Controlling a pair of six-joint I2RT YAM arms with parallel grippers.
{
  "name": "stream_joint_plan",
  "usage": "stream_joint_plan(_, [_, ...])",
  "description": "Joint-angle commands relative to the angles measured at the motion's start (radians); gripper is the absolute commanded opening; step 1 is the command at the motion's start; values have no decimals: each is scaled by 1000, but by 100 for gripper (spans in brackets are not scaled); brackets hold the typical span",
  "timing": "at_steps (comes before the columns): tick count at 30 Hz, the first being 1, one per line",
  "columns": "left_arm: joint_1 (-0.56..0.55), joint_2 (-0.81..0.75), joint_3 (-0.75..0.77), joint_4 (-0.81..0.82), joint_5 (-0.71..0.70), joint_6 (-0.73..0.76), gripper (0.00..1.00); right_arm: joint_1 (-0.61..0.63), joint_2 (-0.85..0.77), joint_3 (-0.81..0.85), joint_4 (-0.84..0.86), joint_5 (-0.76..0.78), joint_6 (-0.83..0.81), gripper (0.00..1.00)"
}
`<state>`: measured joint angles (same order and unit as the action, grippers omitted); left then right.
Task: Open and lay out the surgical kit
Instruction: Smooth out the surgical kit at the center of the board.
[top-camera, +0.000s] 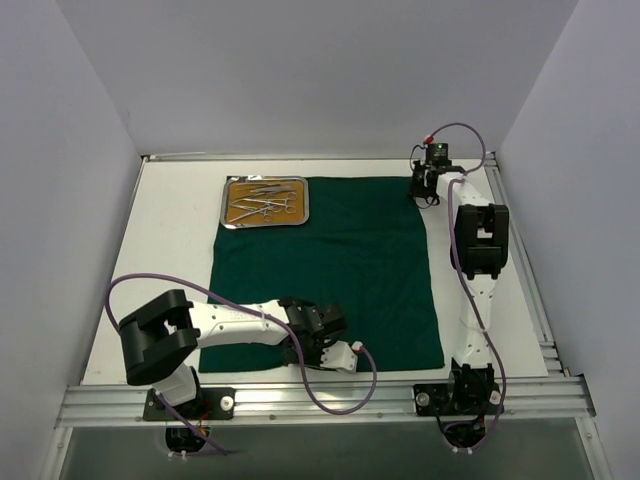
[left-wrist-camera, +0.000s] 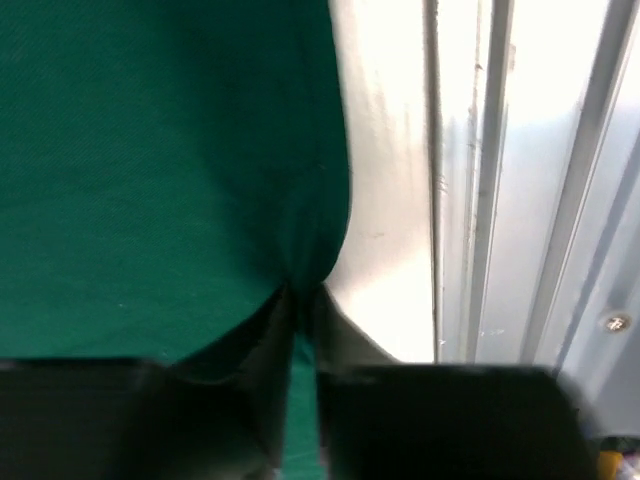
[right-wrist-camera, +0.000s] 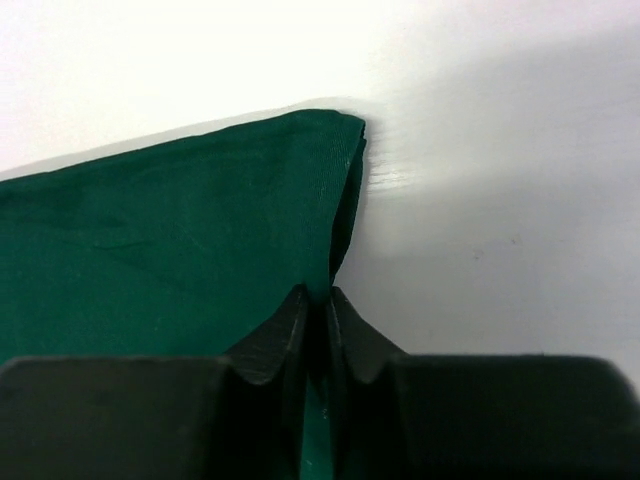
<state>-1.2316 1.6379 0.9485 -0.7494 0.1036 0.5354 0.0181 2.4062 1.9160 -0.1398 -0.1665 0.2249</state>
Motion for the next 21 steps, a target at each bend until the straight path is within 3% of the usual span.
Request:
stream_joint_plan(1, [-3, 59, -39, 77, 51, 0, 6, -9, 1, -37, 8, -33, 36, 0])
stream_joint_plan(5, [-3, 62, -45, 62, 76, 5, 2, -29, -16, -35, 55, -59, 85, 0])
stream_joint_plan(11, [6, -12, -16, -65, 251, 69, 2, -50, -22, 32, 55, -45, 108, 0])
stream_joint_plan(21, [-2, -15, -7, -145, 318, 141, 2, -79, 45, 184, -21, 45, 123, 0])
